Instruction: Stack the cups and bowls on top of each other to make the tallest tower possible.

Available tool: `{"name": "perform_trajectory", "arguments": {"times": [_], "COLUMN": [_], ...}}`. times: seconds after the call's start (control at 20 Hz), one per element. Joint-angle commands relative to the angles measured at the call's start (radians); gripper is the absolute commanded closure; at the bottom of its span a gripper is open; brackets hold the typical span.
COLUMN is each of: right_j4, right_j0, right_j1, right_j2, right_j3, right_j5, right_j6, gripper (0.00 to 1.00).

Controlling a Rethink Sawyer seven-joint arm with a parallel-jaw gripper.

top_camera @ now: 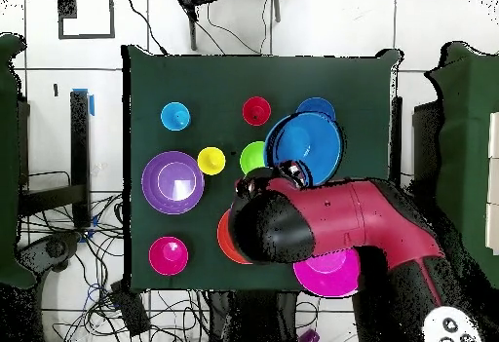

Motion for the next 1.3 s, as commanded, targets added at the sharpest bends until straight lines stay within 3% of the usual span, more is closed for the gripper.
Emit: {"name": "perform_trajectory", "arguments": {"times": [0.05,0.2,0.35,0.5,0.6,0.7,0.85,0.95,1.1,1.3], "right_j4": [0.015,0.062,0.083,-0.012,-0.111,-0.182,-0.175,-0.183,-0.197,-0.216], "right_j0": [-0.03,-0.063,-0.081,-0.028,0.05,0.115,0.108,0.133,0.129,0.156], "right_j1": [-0.03,-0.089,-0.092,0.027,0.14,0.227,0.299,0.335,0.382,0.387], "right_j2": [0.093,0.136,0.19,0.192,0.12,0.047,0.051,0.031,0.04,0.022], "right_j3": [-0.04,-0.043,-0.05,-0.082,-0.115,-0.158,-0.162,-0.19,-0.198,-0.237], "right_j5": [0.118,0.168,0.201,0.13,0.118,0.178,0.134,0.148,0.08,0.088], "right_j6": [-0.291,-0.332,-0.356,-0.271,-0.185,-0.126,-0.162,-0.139,-0.138,-0.101], "gripper": [1.0,1.0,1.0,1.0,1.0,1.0,1.0,1.0,1.0,1.0]}}
